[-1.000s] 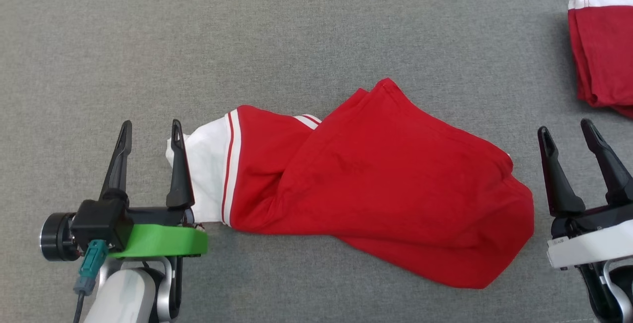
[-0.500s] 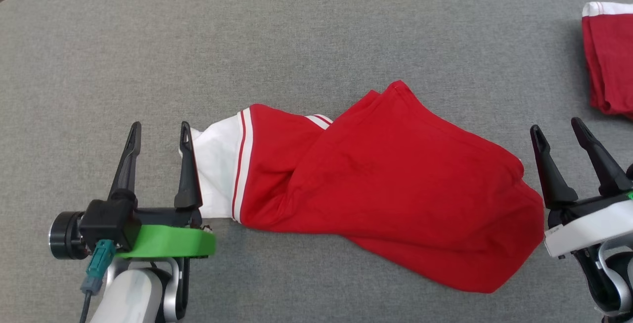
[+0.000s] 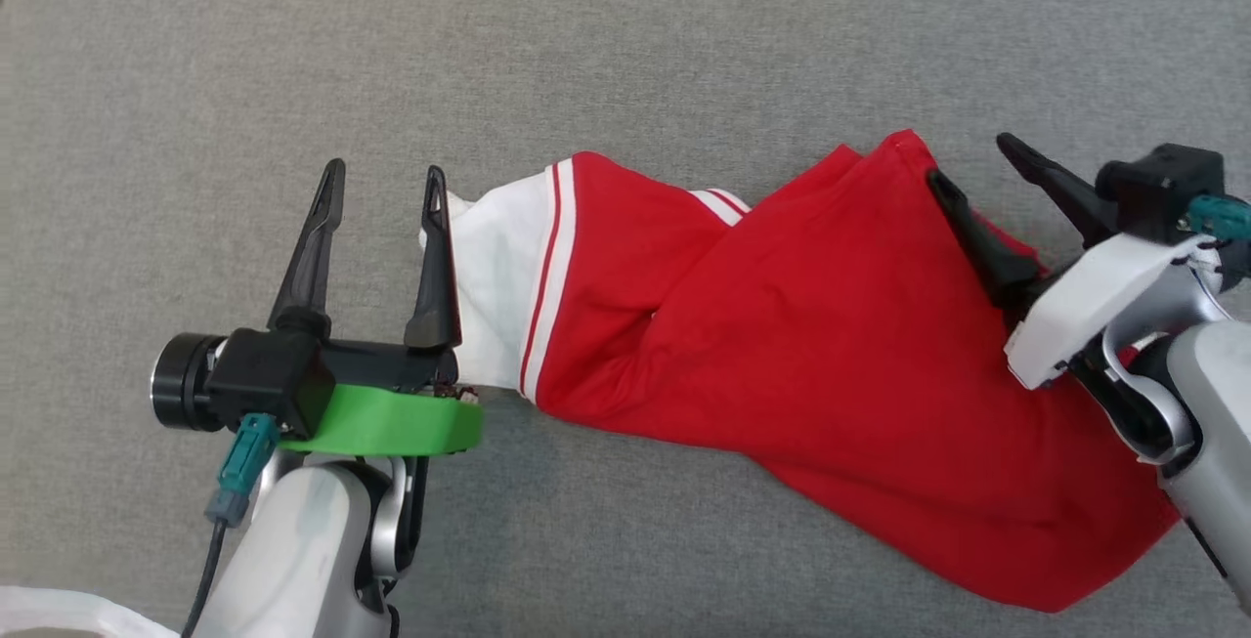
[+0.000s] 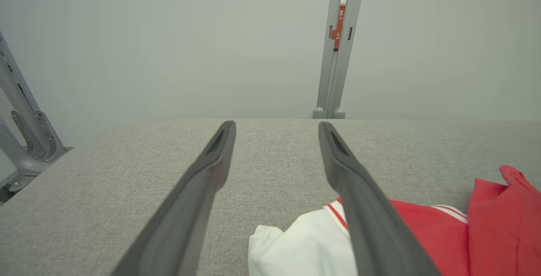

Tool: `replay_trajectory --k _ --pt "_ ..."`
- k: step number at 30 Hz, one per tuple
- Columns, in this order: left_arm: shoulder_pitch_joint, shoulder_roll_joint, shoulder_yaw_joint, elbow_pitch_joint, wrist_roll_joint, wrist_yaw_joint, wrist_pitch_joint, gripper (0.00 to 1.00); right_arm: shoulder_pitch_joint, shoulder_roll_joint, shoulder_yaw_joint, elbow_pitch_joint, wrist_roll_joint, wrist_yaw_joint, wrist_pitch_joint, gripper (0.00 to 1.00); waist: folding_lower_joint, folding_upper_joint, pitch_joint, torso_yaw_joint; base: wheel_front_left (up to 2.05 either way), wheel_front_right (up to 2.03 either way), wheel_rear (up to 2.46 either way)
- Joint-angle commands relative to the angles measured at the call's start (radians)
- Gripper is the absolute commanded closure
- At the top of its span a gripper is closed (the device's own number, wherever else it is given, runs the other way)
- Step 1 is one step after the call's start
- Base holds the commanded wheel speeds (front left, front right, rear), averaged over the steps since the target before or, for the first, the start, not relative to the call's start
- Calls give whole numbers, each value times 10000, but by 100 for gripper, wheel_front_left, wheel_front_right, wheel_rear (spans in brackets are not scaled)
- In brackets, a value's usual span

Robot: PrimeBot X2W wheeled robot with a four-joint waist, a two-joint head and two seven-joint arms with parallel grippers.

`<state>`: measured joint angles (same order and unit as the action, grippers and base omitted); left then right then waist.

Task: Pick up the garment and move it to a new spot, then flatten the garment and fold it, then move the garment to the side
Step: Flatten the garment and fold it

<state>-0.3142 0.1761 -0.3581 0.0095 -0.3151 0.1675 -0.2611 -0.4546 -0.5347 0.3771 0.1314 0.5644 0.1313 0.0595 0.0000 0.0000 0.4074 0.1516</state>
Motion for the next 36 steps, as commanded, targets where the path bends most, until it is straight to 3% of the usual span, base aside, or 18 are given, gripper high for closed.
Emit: replay_trajectory --k 1,6,8,9,14,25,31,36 --pt "-175 -50 33 50 64 -69 -45 0 -350 -161 310 274 184 -12 168 0 0 0 447 521 0 0 0" --pt "-105 -255 190 126 211 -199 -41 0 -1222 -493 1598 1085 934 -12 912 0 0 0 436 655 0 0 0" --pt "-49 -297 248 129 261 -264 -40 0 -1374 -585 1928 1290 1235 -12 1145 54 0 0 422 655 0 0 0" --pt "-16 -318 294 131 298 -266 -42 0 -1449 -626 2092 1376 1400 -12 1188 100 0 0 416 639 0 0 0" --pt "114 -382 551 161 439 -338 -43 0 -1682 -934 2242 1347 1756 -15 442 100 0 0 376 468 0 0 0" --pt "345 -317 975 269 596 -436 -42 0 -1649 -1461 1047 1332 1345 -14 -1670 100 0 0 72 -267 0 0 0" --pt "500 -299 1082 230 649 -403 -43 0 -160 -1817 907 -146 431 -14 -2195 100 0 0 -101 -541 0 0 0" --pt "757 -184 1251 191 617 -345 -43 0 2233 -1376 -95 -1400 -64 -14 -2344 100 0 0 -253 -866 0 0 0"
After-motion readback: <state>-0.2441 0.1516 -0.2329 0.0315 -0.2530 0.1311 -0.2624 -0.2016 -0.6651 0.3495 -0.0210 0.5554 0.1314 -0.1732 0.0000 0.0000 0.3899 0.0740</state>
